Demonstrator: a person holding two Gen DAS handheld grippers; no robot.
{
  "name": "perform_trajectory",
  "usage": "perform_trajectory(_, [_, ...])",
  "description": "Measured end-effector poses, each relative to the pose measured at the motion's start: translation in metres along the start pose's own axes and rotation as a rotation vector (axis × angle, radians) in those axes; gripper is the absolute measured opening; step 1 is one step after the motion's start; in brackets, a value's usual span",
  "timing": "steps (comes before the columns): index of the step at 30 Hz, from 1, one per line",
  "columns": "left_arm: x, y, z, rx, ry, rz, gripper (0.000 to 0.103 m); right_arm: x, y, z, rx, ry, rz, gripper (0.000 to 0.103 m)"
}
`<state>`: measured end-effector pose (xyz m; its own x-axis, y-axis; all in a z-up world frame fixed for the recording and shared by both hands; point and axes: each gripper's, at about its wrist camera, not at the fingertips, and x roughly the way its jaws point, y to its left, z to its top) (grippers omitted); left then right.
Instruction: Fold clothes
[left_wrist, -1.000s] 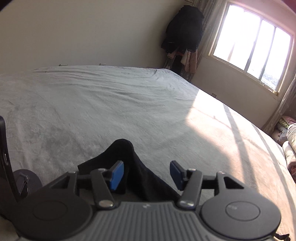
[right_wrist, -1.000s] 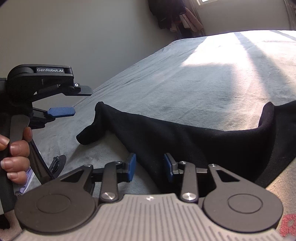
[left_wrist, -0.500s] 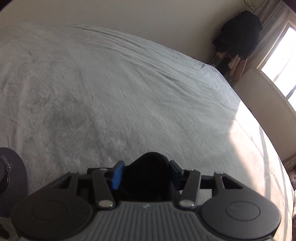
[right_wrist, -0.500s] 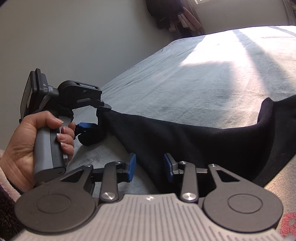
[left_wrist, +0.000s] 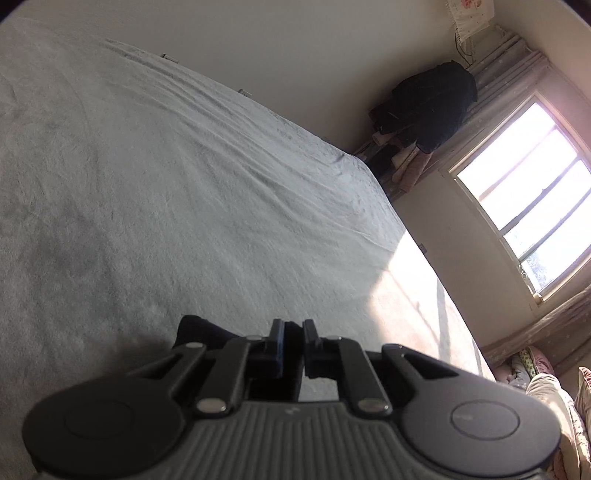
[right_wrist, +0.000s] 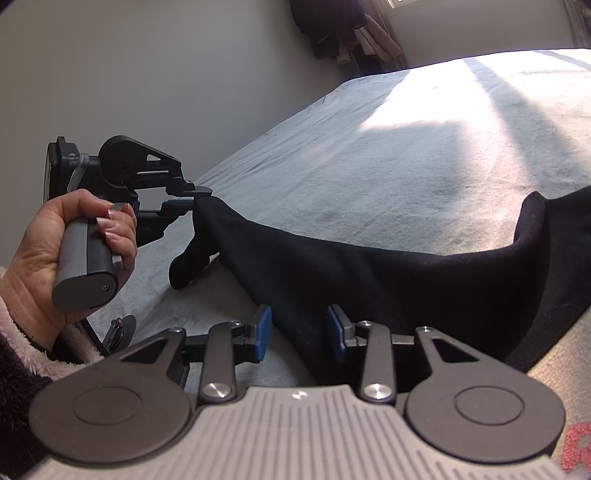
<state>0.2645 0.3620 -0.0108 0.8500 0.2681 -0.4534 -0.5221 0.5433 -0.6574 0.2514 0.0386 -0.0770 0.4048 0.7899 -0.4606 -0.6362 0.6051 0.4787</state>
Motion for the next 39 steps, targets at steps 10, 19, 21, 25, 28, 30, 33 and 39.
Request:
perform_trajectory(10, [-0.034, -0.027, -0.013, 0.326, -0.110, 0.085, 0.011, 0.002, 0.000, 0.001, 0.002, 0.000, 0.001, 0.039])
perform_trajectory(19, [-0.038, -0.006, -0.020, 0.218, 0.093, 0.121, 0.030, 0.001, 0.000, 0.000, 0.004, 0.000, 0.004, 0.039])
perform_trajectory(21, [-0.038, -0.002, -0.021, 0.189, 0.139, 0.115, 0.044, 0.000, 0.000, 0.000, 0.004, 0.000, 0.005, 0.040])
perform_trajectory(25, [-0.032, 0.006, -0.013, 0.080, 0.160, 0.093, 0.055, -0.001, 0.000, -0.001, 0.004, 0.000, 0.005, 0.040])
perform_trajectory(28, [-0.025, 0.003, -0.005, 0.029, 0.159, 0.102, 0.055, -0.001, 0.000, -0.001, 0.004, 0.000, 0.006, 0.040])
perform_trajectory(30, [-0.017, 0.000, 0.001, 0.007, 0.165, 0.117, 0.056, -0.001, 0.001, -0.001, 0.005, 0.000, 0.006, 0.040])
perform_trajectory(33, [-0.002, -0.003, 0.008, -0.032, 0.193, 0.156, 0.056, -0.002, 0.000, -0.001, 0.007, -0.001, 0.007, 0.040])
perform_trajectory(39, [0.026, 0.005, 0.019, -0.135, 0.278, 0.259, 0.061, -0.001, 0.000, -0.001, 0.014, -0.002, 0.008, 0.040])
